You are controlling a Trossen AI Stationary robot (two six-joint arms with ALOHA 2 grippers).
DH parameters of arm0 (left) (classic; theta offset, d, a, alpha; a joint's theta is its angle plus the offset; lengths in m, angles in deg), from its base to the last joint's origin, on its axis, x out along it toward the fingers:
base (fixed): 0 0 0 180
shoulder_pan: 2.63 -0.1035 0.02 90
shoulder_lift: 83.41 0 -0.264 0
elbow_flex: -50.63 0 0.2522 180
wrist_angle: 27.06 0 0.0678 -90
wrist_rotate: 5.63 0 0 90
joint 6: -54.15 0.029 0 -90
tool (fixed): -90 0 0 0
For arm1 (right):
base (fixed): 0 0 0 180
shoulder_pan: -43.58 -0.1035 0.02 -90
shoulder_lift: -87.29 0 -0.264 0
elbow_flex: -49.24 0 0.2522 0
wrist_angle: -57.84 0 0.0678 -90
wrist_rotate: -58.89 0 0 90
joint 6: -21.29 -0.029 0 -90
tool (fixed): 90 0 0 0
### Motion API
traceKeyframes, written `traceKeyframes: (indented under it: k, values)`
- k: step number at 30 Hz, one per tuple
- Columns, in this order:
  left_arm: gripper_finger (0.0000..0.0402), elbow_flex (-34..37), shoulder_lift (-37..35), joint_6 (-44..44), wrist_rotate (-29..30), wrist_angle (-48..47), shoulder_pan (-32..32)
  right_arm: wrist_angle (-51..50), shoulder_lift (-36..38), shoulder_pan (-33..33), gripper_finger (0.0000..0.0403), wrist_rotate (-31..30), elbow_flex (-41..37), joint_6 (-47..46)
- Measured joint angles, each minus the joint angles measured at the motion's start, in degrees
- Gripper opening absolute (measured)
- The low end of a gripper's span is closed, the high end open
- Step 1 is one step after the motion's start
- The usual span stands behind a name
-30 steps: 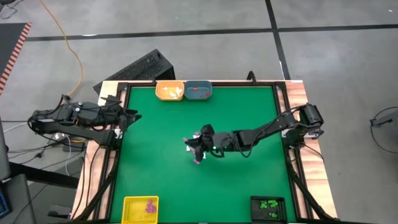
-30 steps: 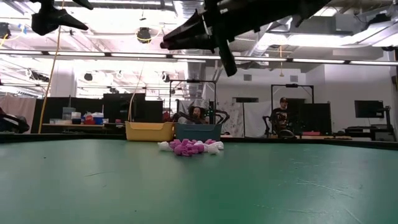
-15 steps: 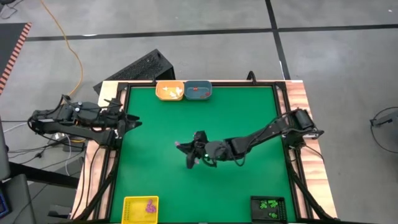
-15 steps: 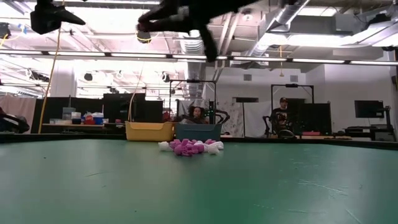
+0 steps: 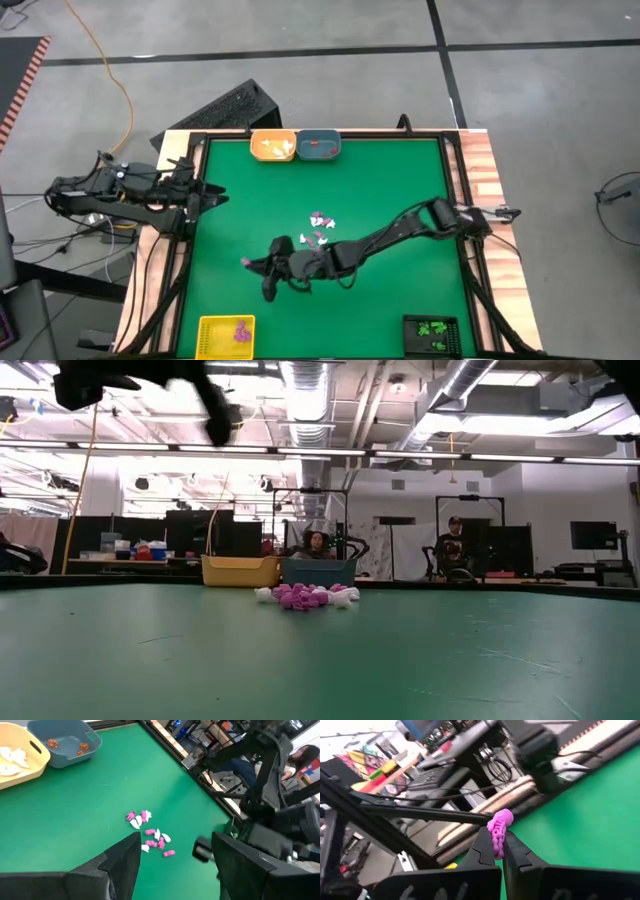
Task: Sort Halloween decoration
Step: Put the pink skeleton into the yellow bin
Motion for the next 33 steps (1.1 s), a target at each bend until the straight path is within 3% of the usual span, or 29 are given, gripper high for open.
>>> traceKeyframes:
  k: [8, 19, 33]
  values:
    - [0.0231, 0.0, -0.8, 0.0, -1.8, 0.0, 0.0, -0.4, -11.2, -2.2, 0.0007, 1.6, 15.6, 1.9]
    - [0.0231, 0.0, -1.3, -1.0, -2.1, 0.0, 0.0, -5.2, -22.7, -5.7, 0.0007, 12.8, 31.6, 1.9]
    - [0.0231, 0.0, -1.2, -1.1, -1.1, 0.0, 0.0, -17.1, -23.1, -8.9, 0.0007, 15.1, 32.6, -1.6]
